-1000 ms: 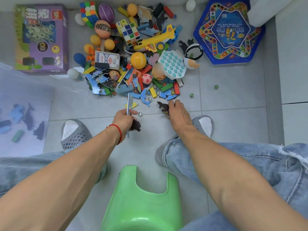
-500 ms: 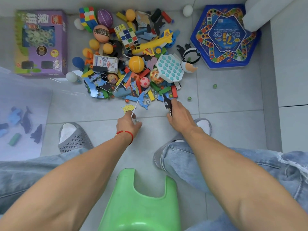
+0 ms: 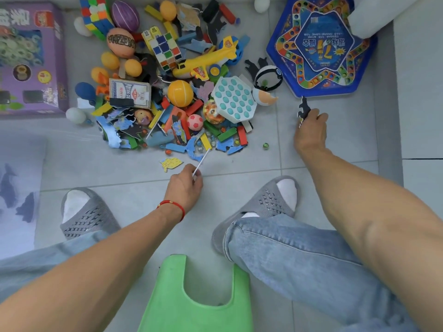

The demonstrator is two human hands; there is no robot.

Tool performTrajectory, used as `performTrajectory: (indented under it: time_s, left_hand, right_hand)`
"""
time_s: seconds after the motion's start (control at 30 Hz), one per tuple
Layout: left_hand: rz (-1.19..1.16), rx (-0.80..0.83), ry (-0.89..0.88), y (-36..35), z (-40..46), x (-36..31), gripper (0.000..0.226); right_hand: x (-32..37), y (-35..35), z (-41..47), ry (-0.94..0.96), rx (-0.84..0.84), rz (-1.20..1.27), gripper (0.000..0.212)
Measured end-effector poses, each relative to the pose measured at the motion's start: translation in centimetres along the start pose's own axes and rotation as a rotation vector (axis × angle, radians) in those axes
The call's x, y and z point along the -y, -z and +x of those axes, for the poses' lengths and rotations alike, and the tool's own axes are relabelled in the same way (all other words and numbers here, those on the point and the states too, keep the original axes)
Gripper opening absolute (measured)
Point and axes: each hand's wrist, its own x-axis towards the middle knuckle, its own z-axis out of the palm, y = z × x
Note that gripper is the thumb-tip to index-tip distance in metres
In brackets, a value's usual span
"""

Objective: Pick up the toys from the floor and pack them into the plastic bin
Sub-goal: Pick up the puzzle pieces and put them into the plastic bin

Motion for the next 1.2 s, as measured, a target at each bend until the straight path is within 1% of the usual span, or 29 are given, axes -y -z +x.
performTrajectory:
  time_s: [0.07,0.13,0.27,0.37,0.43,0.5,0.57,0.6,0.63,0.7,0.73,0.77,0.8,0.87,0.93,0.97,1.03,1.07,1.13,1.2]
  left_hand:
    - [-0.11,0.018,0.047,0.3,0.1,-0.9,0.014]
    - [-0.258,0.032,0.116,0.4,0.6,-1.5,0.016]
    - [-0.671,0.081,0.324,0.8,1.0,-2.3,0.018]
    - [-0.828,0.085,0.41,2.0,0.2,-2.7,0.013]
    - [-0.915,0.073,0.447,3.6,-0.5,-2.5,0.011]
    - [-0.978,0.117,0.482,6.0,-1.2,-2.0,0.013]
    - [-0.987,0.211,0.489,9.4,-1.8,-1.3,0.016]
    - [-0.964,0.254,0.481,11.4,-2.0,-0.9,0.016]
    - [-0.908,0.29,0.465,13.6,-2.3,-0.4,0.016]
    - [-0.712,0.327,0.411,18.5,-3.0,0.8,0.013]
    - [-0.603,0.324,0.378,21.4,-3.6,1.5,0.011]
    - [-0.507,0.309,0.349,24.4,-4.1,2.3,0.01]
    - [-0.424,0.284,0.327,27.6,-4.9,3.1,0.01]
    - [-0.296,0.217,0.317,33.9,-7.0,5.3,0.009]
    - [-0.216,0.125,0.34,39.1,-9.4,8.6,0.011]
    - [-0.188,0.069,0.362,41.1,-10.6,10.4,0.013]
    - [-0.167,-0.056,0.428,43.6,-12.7,14.3,0.016]
    - [-0.198,-0.12,0.467,44.0,-13.8,16.3,0.017]
    - [-0.365,-0.211,0.547,43.8,-15.4,19.7,0.015]
    - [-0.678,-0.25,0.623,42.5,-16.4,22.5,0.018]
  right_hand:
    - [0.0,-0.3,0.0,-0.014,-0.022,-0.008,0.031]
    - [0.1,-0.2,-1.0,0.01,0.018,-0.015,0.032]
    - [2.6,-0.5,-6.3,0.165,0.031,0.113,0.023]
    - [4.4,-2.2,-9.6,0.275,0.073,0.081,0.021]
    - [4.9,-2.8,-10.3,0.254,0.11,0.028,0.027]
    - [5.1,-2.6,-10.7,0.178,0.124,0.036,0.029]
    - [5.7,-2.0,-11.6,0.075,0.121,0.13,0.024]
    - [6.5,-1.5,-12.2,0.013,0.137,0.216,0.022]
    - [7.5,-0.9,-13.1,-0.065,0.182,0.371,0.02]
    - [11.1,0.5,-15.7,-0.202,0.379,0.858,0.012]
    - [13.6,1.4,-17.3,-0.215,0.502,1.071,0.011]
    - [16.3,2.2,-18.8,-0.182,0.62,1.207,0.011]
    - [19.3,3.0,-20.5,-0.122,0.736,1.285,0.013]
    - [26.0,4.7,-24.2,0.031,0.944,1.354,0.016]
    - [32.8,6.1,-28.3,0.168,1.122,1.384,0.019]
    - [36.0,6.7,-30.3,0.221,1.196,1.364,0.021]
    - [41.9,7.6,-34.2,0.286,1.284,1.253,0.022]
    - [44.4,7.9,-36.0,0.304,1.314,1.188,0.022]
    - [48.4,7.7,-39.0,0.293,1.36,1.07,0.017]
    - [51.1,7.5,-41.1,0.244,1.383,0.97,0.01]
